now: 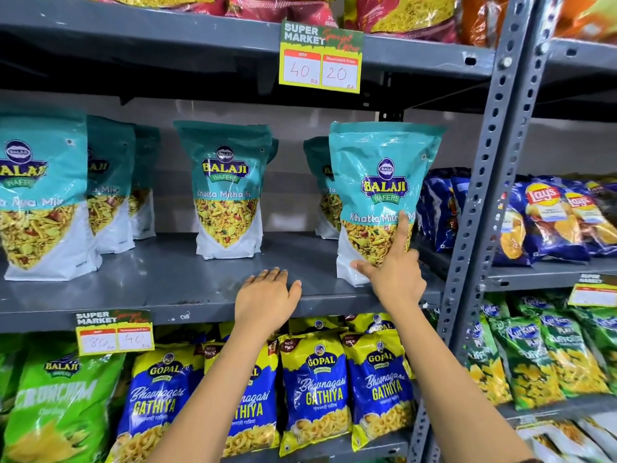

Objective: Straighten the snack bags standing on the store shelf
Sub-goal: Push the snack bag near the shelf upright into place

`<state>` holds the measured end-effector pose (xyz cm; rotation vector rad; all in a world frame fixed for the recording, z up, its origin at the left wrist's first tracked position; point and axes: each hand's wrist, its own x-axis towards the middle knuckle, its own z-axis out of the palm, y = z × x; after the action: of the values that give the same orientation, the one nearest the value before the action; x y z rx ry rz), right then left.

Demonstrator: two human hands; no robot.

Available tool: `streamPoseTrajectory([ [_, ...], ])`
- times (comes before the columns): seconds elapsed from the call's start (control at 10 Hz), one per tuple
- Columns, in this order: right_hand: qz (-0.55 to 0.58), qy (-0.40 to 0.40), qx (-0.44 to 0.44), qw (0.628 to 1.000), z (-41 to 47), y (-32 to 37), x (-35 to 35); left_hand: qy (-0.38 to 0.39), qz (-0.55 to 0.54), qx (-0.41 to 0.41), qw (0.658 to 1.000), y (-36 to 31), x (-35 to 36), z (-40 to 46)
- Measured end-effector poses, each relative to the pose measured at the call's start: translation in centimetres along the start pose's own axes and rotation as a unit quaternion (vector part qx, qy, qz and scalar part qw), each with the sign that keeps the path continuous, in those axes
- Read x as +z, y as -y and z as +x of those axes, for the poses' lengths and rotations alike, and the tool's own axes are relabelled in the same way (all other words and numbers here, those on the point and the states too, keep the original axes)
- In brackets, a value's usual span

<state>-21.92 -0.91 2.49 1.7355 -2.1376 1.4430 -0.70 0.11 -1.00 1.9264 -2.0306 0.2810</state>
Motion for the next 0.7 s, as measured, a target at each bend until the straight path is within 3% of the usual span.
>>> streamPoseTrajectory([
  [0.4, 0.028, -0.017, -0.003, 0.999, -0.7, 0.0, 0.2, 0.018, -0.008, 0.005, 1.0, 0.0, -0.4, 0.0],
  [0.5, 0.047, -0.06, -0.001, 0.997, -1.7, 0.4, 0.4, 0.045, -0.016, 0.009, 0.999, 1.3, -0.8, -0.1],
  [0.6, 0.073, -0.176, -0.062, 0.98, -4.2, 2.4, 1.3, 0.06, -0.016, -0.007, 0.998, 4.6, -1.3, -0.5],
  [0.7, 0.14, -0.167, -0.142, 0.966, -6.3, 7.1, 3.2, 0.078, -0.01, -0.025, 0.997, 8.5, -2.3, -0.7],
])
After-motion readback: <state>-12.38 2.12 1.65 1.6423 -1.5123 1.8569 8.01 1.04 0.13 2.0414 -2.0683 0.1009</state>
